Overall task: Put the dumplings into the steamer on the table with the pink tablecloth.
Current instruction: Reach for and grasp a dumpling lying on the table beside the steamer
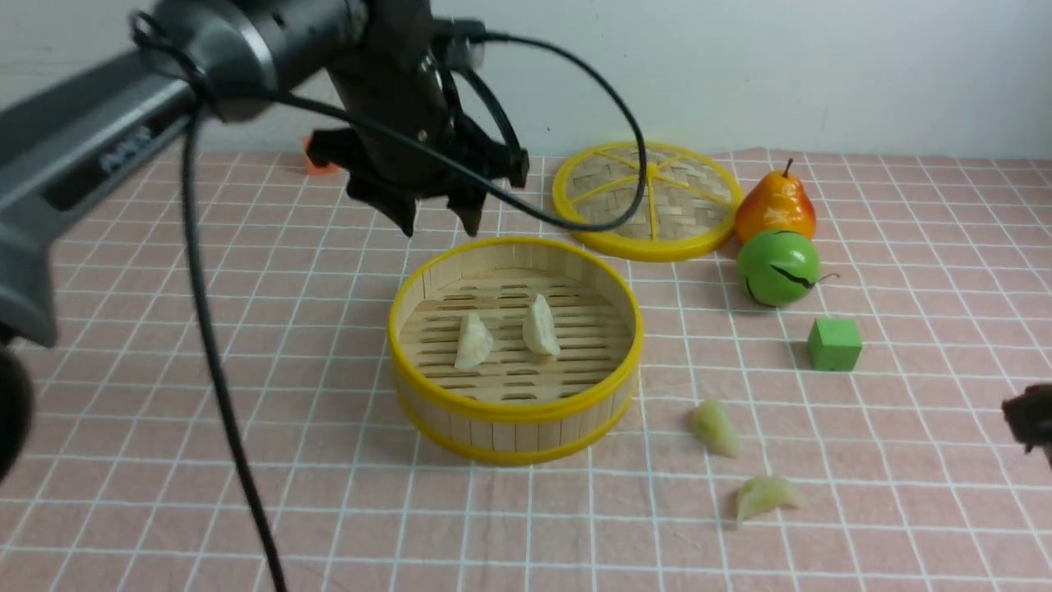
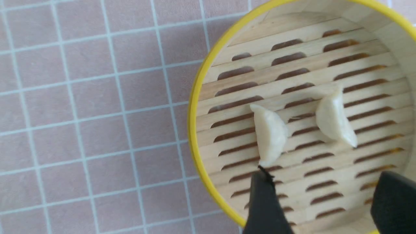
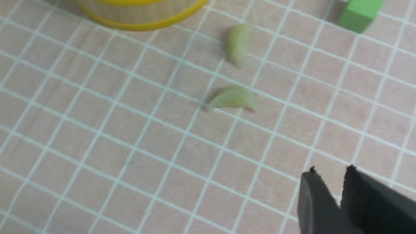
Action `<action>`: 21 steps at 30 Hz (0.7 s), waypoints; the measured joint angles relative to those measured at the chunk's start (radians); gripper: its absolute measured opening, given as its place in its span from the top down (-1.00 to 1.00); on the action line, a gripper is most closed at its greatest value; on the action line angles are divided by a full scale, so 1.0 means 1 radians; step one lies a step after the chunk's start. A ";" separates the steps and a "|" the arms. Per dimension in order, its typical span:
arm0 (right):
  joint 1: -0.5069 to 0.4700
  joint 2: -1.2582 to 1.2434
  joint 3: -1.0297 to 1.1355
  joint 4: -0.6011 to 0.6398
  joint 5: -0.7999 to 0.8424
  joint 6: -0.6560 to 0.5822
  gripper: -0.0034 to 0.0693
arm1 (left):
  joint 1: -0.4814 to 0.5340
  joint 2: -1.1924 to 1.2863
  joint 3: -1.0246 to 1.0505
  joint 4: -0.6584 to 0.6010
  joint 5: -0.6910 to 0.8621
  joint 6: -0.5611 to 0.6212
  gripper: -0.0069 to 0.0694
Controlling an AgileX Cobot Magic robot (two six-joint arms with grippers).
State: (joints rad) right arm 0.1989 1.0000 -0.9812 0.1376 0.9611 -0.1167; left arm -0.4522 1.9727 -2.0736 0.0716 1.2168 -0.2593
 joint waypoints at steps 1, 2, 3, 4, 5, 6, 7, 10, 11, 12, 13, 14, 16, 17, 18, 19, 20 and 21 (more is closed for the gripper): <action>-0.009 0.006 -0.008 -0.002 0.001 0.002 0.53 | 0.000 -0.008 0.000 0.000 0.007 0.003 -0.23; -0.046 0.069 -0.040 -0.007 0.001 0.001 0.53 | 0.000 -0.080 0.011 0.000 0.018 0.012 -0.11; -0.054 0.076 -0.046 -0.007 0.001 0.002 0.53 | 0.000 -0.089 0.013 0.000 0.020 0.014 -0.08; -0.083 0.132 -0.069 -0.005 0.000 0.002 0.53 | 0.000 -0.150 0.037 0.000 0.023 0.021 0.05; -0.099 0.183 -0.084 0.001 0.001 0.002 0.53 | 0.000 -0.206 0.066 0.000 0.023 0.022 0.17; -0.110 0.226 -0.101 0.009 0.003 0.002 0.52 | 0.000 -0.253 0.095 0.001 0.017 0.024 0.27; -0.113 0.260 -0.118 0.018 0.008 -0.002 0.52 | 0.000 -0.291 0.123 0.004 0.007 0.025 0.35; -0.111 0.362 -0.169 0.081 0.030 -0.032 0.49 | 0.000 -0.413 0.231 0.018 -0.037 0.026 0.60; -0.105 0.391 -0.187 0.100 0.035 -0.045 0.47 | 0.000 -0.459 0.278 0.021 -0.054 0.026 0.66; -0.095 0.425 -0.211 0.122 0.044 -0.062 0.44 | 0.000 -0.503 0.327 0.023 -0.076 0.026 0.74; -0.077 0.465 -0.240 0.139 0.050 -0.083 0.39 | 0.000 -0.546 0.376 0.024 -0.099 0.026 0.82; -0.066 0.490 -0.255 0.145 0.051 -0.090 0.36 | 0.000 -0.578 0.417 0.024 -0.109 0.026 0.85; -0.015 0.558 -0.317 0.149 0.053 -0.108 0.20 | 0.000 -0.660 0.527 0.012 -0.136 0.026 0.85; -0.015 0.563 -0.317 0.148 0.052 -0.108 0.20 | 0.000 -0.667 0.537 0.010 -0.139 0.026 0.85; 0.022 0.606 -0.356 0.139 0.052 -0.110 0.08 | 0.000 -0.715 0.604 -0.013 -0.145 0.026 0.85; 0.031 0.618 -0.366 0.134 0.052 -0.110 0.04 | 0.000 -0.728 0.624 -0.020 -0.146 0.026 0.85; 0.068 0.673 -0.403 0.112 0.049 -0.111 -0.08 | 0.000 -0.789 0.709 -0.054 -0.145 0.030 0.85; 0.090 0.704 -0.424 0.096 0.048 -0.111 -0.15 | 0.000 -0.826 0.756 -0.072 -0.144 0.038 0.85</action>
State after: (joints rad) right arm 0.2885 1.7041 -1.4057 0.2335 1.0088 -0.2272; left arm -0.4522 1.1470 -1.3175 0.0000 1.0727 -0.2217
